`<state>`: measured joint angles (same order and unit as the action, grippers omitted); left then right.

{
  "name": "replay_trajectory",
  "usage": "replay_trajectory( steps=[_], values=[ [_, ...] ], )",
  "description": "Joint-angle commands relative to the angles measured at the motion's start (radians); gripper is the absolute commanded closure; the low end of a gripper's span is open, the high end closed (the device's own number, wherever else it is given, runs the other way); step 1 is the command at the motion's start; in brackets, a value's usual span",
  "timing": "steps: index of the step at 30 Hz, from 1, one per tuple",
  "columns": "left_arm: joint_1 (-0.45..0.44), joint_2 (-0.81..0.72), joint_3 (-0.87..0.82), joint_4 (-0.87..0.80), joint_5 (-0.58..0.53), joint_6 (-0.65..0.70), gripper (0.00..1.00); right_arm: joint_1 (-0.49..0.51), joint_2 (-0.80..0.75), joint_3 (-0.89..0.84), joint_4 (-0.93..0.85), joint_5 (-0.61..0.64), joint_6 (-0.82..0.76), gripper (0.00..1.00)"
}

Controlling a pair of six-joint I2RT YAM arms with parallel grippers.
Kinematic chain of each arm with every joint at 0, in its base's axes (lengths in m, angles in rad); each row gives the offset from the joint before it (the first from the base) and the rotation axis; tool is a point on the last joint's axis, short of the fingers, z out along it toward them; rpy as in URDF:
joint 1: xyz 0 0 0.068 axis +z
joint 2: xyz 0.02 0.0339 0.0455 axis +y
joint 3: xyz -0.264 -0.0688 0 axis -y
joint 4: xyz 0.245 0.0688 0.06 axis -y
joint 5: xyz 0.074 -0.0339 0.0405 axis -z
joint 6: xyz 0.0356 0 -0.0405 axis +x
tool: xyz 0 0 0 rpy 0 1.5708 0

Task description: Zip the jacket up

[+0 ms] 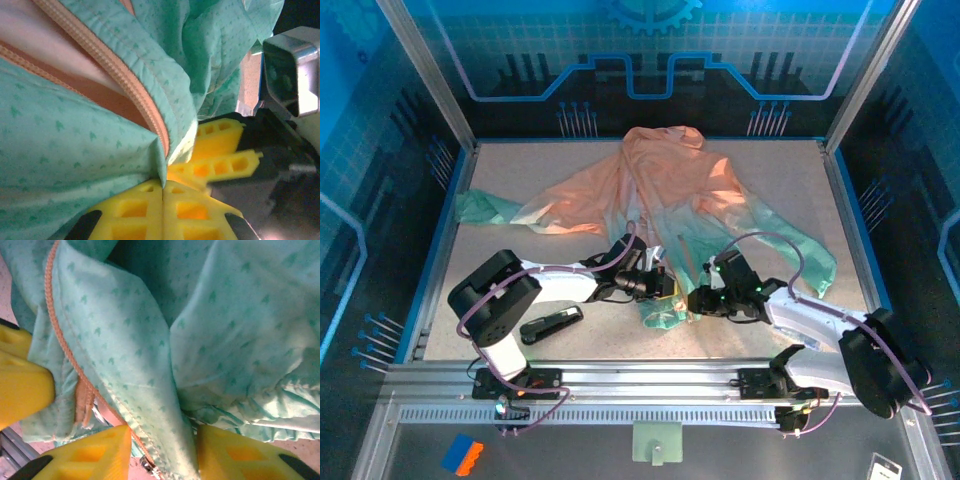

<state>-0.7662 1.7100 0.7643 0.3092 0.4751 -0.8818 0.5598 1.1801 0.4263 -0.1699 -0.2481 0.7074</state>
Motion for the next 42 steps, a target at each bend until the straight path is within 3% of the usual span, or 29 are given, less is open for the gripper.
replay_trajectory(
  steps=[1,5,14,19,27,33,42],
  values=[
    [-0.001,-0.051,0.021,-0.062,-0.008,0.053,1.00,-0.007,-0.069,-0.025,0.013,-0.009,0.008,0.86],
    [0.007,-0.145,0.015,-0.151,-0.031,0.108,1.00,-0.005,-0.180,-0.019,-0.018,0.000,0.011,1.00],
    [0.104,-0.360,-0.082,-0.135,0.009,0.159,1.00,-0.014,-0.345,0.022,-0.036,-0.029,-0.014,1.00],
    [0.142,-0.498,-0.141,-0.103,0.028,0.197,1.00,-0.029,-0.336,0.052,0.026,-0.093,-0.003,1.00],
    [0.148,-0.659,-0.193,-0.047,0.038,0.301,1.00,-0.031,-0.194,0.148,0.194,-0.203,0.020,1.00],
    [0.153,-0.603,-0.185,-0.088,0.014,0.292,1.00,-0.026,-0.056,0.160,0.229,-0.123,0.019,1.00],
    [0.142,-0.342,-0.207,0.097,0.028,0.195,1.00,-0.031,0.223,0.113,0.458,-0.094,0.193,1.00]
  ],
)
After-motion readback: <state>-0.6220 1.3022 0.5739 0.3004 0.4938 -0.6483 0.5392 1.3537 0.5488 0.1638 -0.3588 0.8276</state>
